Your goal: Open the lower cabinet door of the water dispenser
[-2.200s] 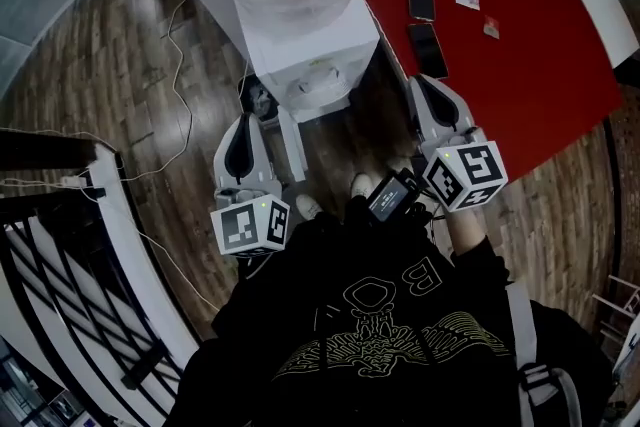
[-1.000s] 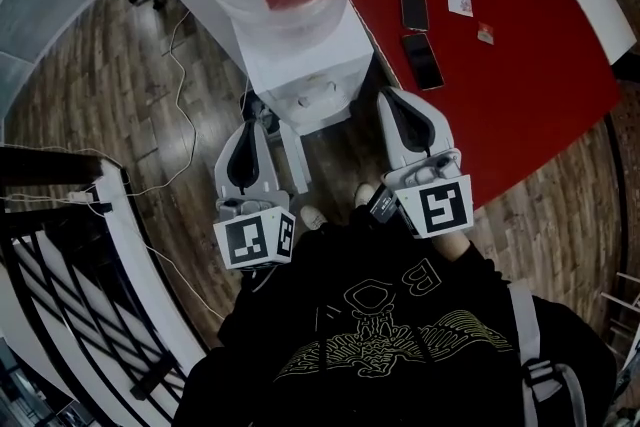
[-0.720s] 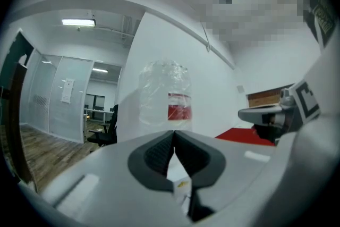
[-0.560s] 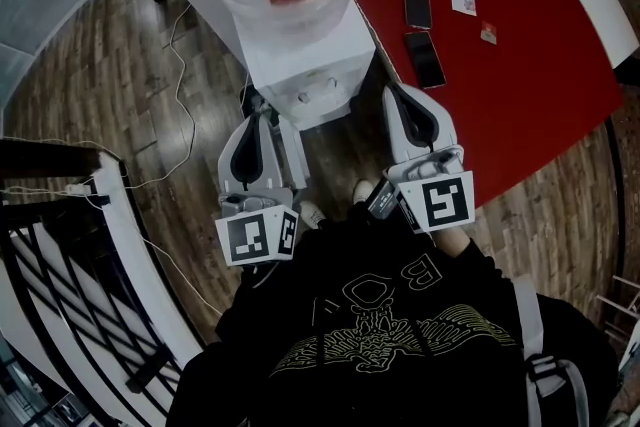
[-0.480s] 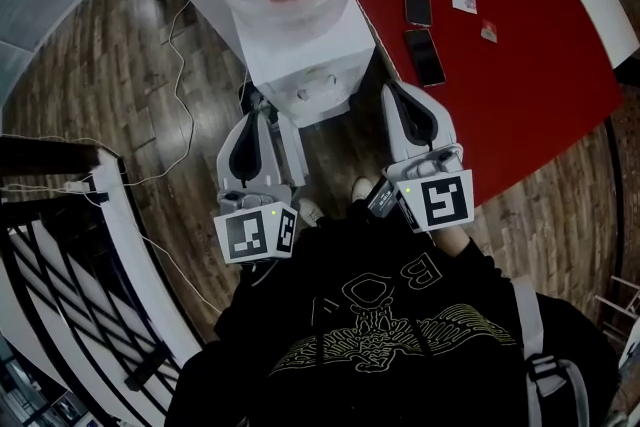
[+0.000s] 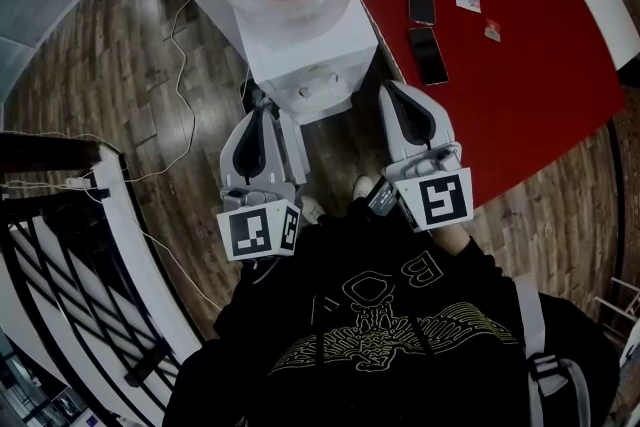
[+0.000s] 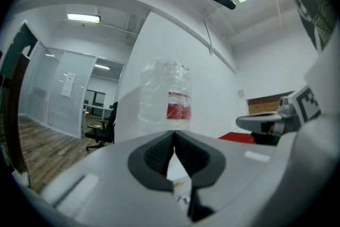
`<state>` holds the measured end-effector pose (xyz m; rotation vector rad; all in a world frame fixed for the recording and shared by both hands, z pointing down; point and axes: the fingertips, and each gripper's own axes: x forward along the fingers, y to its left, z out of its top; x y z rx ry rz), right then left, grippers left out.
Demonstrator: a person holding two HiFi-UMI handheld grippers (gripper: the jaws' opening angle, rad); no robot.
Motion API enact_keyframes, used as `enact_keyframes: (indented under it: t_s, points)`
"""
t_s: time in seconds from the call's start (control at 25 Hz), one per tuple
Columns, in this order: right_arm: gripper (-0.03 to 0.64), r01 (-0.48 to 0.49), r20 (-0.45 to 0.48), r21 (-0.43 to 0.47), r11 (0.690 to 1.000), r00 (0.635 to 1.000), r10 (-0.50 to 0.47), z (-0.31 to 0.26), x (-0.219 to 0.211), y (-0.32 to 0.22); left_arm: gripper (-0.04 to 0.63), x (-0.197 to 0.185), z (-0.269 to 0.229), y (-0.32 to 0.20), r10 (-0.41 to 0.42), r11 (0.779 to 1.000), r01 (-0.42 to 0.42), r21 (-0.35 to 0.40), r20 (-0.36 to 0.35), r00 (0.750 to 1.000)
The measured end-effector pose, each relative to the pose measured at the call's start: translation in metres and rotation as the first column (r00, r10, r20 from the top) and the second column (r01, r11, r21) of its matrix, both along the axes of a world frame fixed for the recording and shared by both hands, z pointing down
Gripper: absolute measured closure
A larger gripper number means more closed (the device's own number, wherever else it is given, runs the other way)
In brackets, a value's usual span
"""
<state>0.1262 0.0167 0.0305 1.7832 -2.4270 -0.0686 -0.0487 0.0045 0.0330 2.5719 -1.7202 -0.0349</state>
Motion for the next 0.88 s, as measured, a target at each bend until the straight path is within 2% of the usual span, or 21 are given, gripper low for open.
enact_keyframes:
  t_s: [0.24, 0.48, 0.68, 0.88]
  points:
    - [0.624, -0.003, 0.000, -0.016, 1.000, 1.000, 0.003, 0.003, 0.002, -0.002, 0.589, 0.003, 0.001, -0.002, 0.007, 1.000, -0.007, -0.004, 0.003, 1.000]
    - [0.624, 0.018, 0.017, 0.046, 0.999, 1.000, -0.019, -0.006, -0.002, -0.007, 0.589, 0.001, 0.003, -0.006, 0.005, 1.000, -0.005, -0.010, 0.006, 1.000]
    - [0.624, 0.024, 0.019, 0.061, 0.998, 1.000, -0.025, -0.008, -0.004, -0.010, 0.588, -0.005, 0.007, -0.009, -0.009, 1.000, 0.009, -0.020, 0.004, 1.000]
    - [0.624, 0.008, 0.029, 0.030, 1.000, 1.000, -0.009, -0.005, -0.005, -0.012, 0.589, -0.006, 0.009, -0.012, -0.008, 1.000, 0.008, -0.022, 0.006, 1.000]
